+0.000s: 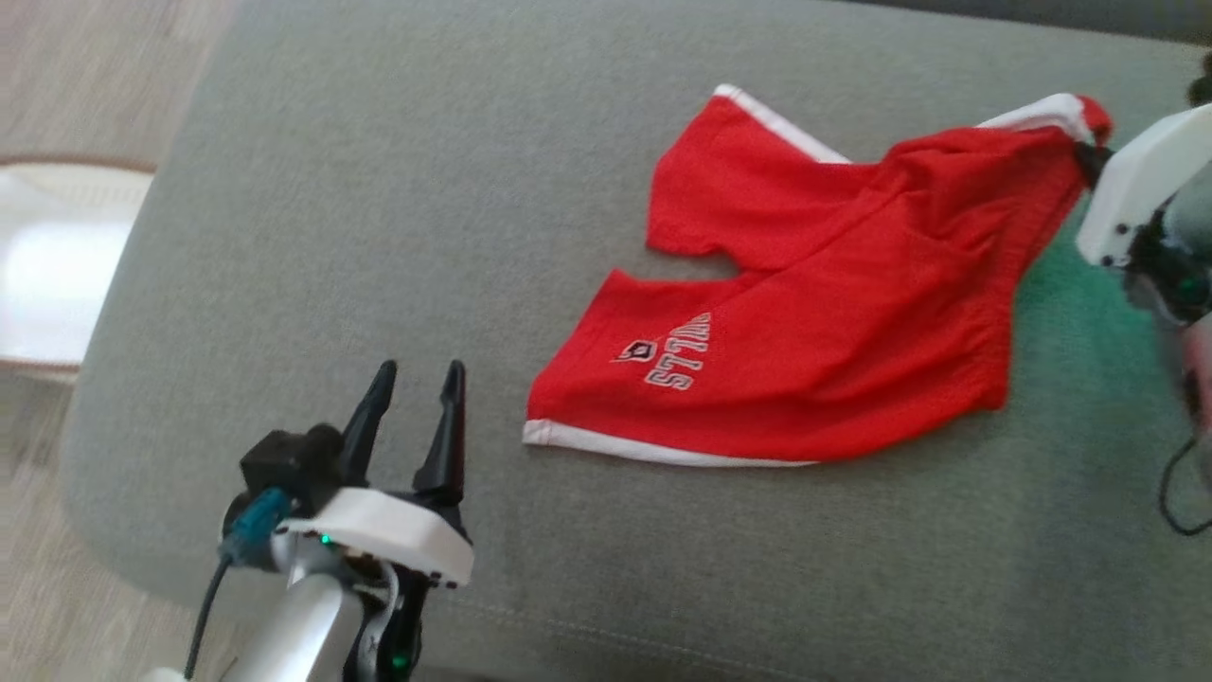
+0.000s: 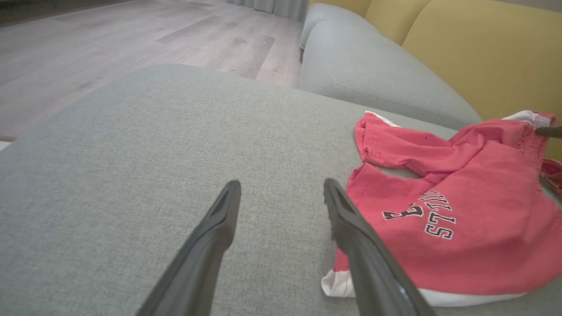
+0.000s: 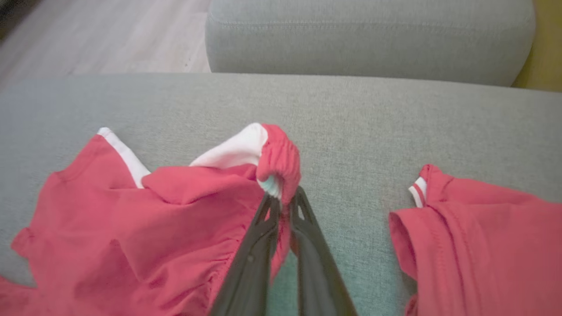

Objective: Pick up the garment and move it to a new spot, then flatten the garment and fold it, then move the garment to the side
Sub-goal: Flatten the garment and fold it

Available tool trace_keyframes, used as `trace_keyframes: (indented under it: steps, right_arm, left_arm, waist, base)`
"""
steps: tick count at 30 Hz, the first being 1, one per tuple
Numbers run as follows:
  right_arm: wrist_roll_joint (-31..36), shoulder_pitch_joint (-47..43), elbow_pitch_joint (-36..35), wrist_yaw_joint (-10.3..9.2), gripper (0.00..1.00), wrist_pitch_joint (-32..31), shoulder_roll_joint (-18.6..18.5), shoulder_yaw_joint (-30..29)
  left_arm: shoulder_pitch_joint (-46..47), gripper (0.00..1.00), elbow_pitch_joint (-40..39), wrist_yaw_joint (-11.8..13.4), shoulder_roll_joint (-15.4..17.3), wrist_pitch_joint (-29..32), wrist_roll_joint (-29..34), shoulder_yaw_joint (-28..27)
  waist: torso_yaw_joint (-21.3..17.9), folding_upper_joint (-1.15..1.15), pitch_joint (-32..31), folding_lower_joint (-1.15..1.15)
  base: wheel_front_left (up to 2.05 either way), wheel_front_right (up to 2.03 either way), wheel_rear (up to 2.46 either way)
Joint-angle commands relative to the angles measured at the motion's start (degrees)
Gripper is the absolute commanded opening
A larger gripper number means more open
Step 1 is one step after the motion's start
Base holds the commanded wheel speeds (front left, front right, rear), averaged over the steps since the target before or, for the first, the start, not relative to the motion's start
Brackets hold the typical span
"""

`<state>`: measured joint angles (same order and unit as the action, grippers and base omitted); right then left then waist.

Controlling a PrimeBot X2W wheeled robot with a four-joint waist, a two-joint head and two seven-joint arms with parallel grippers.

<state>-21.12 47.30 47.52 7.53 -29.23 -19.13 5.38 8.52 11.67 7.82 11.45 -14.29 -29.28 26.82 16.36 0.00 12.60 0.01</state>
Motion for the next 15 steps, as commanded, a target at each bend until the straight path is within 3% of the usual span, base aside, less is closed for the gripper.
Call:
trace_keyframes:
  steps: [1, 4, 5, 6, 10, 15]
  right_arm:
    - [0.11, 3.05, -0.38, -0.04, 0.0, 0.19, -1.0, 0.94]
    - [0.34, 5.74, 3.63, -0.04, 0.0, 0.65, -1.49, 0.75]
    - [0.58, 6.37, 5.09, -0.04, 0.46, 0.72, -1.43, 0.72]
    - [0.73, 6.86, 6.26, -0.04, 1.0, 1.28, -1.15, 0.75]
    - [0.59, 7.28, 8.49, -0.04, 1.0, 7.47, 0.68, 0.96]
    - [-1.49, 4.69, 6.1, -0.04, 1.0, 18.57, 3.21, 3.69]
  left_arm:
    - [2.91, 1.0, -1.16, -0.48, 0.14, -0.69, 0.66, -2.24]
    - [3.55, 1.0, -0.49, -1.1, -0.66, -0.7, 1.28, -2.56]
    - [3.6, 1.0, -0.24, -1.26, -0.84, -0.7, 1.47, -2.72]
    - [3.56, 1.0, 0.01, -1.35, -0.97, -0.7, 1.65, -2.92]
    - [3.23, 1.0, 0.99, -1.89, -0.96, -0.7, 2.39, -3.44]
    - [2.4, 1.0, 1.15, -2.15, -0.43, -0.7, 3.0, -4.24]
  waist:
    - [2.54, 0.0, 2.39, -0.01]
    - [3.36, 0.0, 2.86, -0.01]
    - [3.39, 0.0, 2.78, -0.01]
    - [3.25, 0.0, 2.51, -0.01]
    - [1.68, 0.0, 0.45, -0.01]
    - [-2.04, 0.0, -3.44, -0.01]
  base:
    - [0.0, 0.0, 0.0]
    - [0.0, 0.0, 0.0]
    - [0.0, 0.0, 0.0]
    - [0.0, 0.0, 0.0]
    - [0.0, 0.0, 0.0]
    - [0.0, 0.0, 0.0]
